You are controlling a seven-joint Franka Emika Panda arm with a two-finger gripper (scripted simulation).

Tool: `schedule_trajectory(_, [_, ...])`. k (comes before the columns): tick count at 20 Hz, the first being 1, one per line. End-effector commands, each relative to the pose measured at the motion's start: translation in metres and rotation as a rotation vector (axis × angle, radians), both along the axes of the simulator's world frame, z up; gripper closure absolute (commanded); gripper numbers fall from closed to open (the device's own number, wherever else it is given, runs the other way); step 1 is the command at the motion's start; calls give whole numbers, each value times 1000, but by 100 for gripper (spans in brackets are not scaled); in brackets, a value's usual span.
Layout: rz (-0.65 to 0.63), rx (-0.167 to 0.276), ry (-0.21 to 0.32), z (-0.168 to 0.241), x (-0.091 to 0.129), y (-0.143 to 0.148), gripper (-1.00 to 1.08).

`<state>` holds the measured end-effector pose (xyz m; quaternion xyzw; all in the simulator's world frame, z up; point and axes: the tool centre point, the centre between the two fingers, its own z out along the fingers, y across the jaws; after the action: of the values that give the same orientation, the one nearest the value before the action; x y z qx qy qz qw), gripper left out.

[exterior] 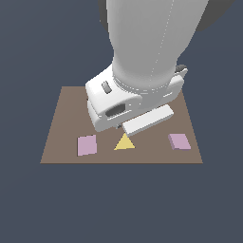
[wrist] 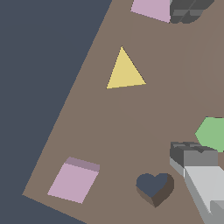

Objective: Insert a designated object into the corresponding slot on a board.

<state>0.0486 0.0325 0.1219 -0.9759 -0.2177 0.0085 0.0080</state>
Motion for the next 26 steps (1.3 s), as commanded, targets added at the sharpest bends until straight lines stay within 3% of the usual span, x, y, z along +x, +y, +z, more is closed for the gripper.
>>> schedule_trajectory(1, [110, 1, -2, -8, 11, 12, -92])
schedule_trajectory(8, [446, 1, -11, -30, 37, 55, -92])
schedule_trajectory(15, [731, 1, -17, -49, 46, 96, -92])
schedule_trajectory(26, [1014, 0, -23, -68, 42, 139, -92])
